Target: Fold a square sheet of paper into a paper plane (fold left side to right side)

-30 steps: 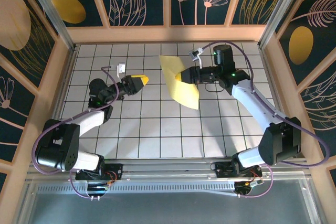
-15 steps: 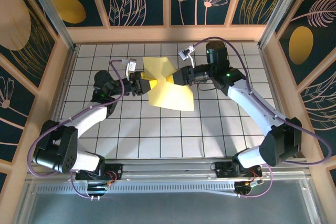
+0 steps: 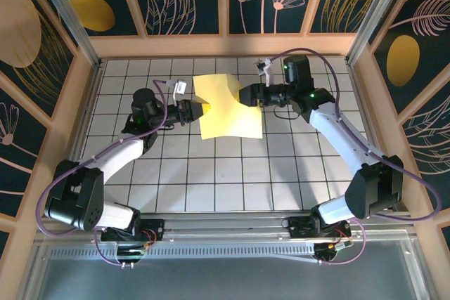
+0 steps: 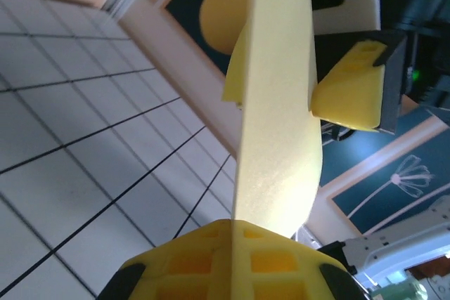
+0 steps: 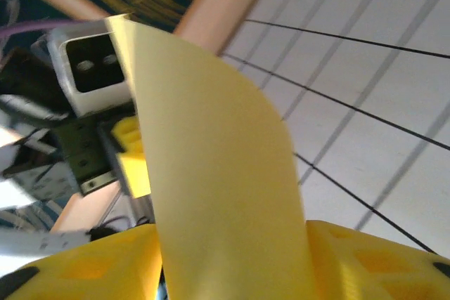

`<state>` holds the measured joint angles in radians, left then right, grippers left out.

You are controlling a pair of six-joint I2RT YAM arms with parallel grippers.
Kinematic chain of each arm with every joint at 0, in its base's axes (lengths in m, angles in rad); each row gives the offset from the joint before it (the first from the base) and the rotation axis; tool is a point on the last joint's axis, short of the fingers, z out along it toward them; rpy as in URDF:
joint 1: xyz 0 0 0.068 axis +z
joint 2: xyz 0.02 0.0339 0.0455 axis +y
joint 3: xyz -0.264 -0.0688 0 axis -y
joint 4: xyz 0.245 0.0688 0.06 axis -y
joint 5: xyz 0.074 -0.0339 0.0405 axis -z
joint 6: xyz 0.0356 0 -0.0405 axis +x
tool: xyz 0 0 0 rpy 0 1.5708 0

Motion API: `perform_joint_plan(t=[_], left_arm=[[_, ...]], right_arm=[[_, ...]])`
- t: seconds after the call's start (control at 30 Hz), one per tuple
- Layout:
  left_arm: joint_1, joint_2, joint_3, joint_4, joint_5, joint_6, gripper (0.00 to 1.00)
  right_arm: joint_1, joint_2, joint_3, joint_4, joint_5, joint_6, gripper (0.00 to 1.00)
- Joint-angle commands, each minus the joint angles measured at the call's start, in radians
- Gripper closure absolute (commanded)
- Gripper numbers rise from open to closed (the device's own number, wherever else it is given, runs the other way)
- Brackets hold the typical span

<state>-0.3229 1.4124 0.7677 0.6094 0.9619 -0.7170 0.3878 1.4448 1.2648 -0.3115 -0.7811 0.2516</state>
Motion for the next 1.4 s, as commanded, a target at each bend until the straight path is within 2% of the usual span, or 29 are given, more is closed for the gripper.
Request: perform_joint_plan(t=[0.0,0.07,0.2,0.33,0.47,0.6,0.77,0.9,1.2,1.27,1.3,1.37], left_arm=[[-0.004,0.045,0.029,-0.212,-0.033,0.071,1.00],[-0.003,0.077,0.041,-0.291,-0.044,0.097,1.00],[-0.002,0.184,0.080,-0.438,-0.077,0.154,1.00],[-0.003,0.295,0.115,-0.524,-0.113,0.185,1.00],[-0.003,0.388,0.166,-0.627,-0.198,0.239,1.00],[-0.002,0.421,0.188,-0.678,-0.246,0.258,1.00],[-0.003,0.423,0.195,-0.703,-0.249,0.272,1.00],[-0.003,0.425,0.199,-0.723,-0.253,0.288,1.00],[-0.004,0.425,0.199,-0.734,-0.233,0.300,0.99],[-0.002,0.420,0.199,-0.724,-0.219,0.290,0.95],[-0.003,0.416,0.200,-0.716,-0.209,0.281,0.89],[-0.004,0.405,0.199,-0.696,-0.188,0.260,0.83]], right_arm=[[-0.028,0.006,-0.057,-0.049,0.209,-0.010,0.37],[-0.034,0.015,-0.090,-0.041,0.275,0.001,0.33],[-0.038,0.044,-0.170,0.020,0.330,0.045,0.33],[-0.031,0.080,-0.244,0.111,0.344,0.112,0.38],[-0.010,0.133,-0.291,0.191,0.338,0.154,0.51],[0.024,0.222,-0.273,0.188,0.351,0.160,0.65],[0.064,0.336,-0.217,0.174,0.365,0.165,0.84],[0.089,0.404,-0.181,0.165,0.380,0.166,0.94],[0.105,0.473,-0.190,0.127,0.418,0.175,0.97],[0.106,0.480,-0.198,0.117,0.432,0.173,0.97],[0.109,0.483,-0.202,0.112,0.437,0.173,0.97],[0.110,0.490,-0.208,0.106,0.443,0.173,0.96]])
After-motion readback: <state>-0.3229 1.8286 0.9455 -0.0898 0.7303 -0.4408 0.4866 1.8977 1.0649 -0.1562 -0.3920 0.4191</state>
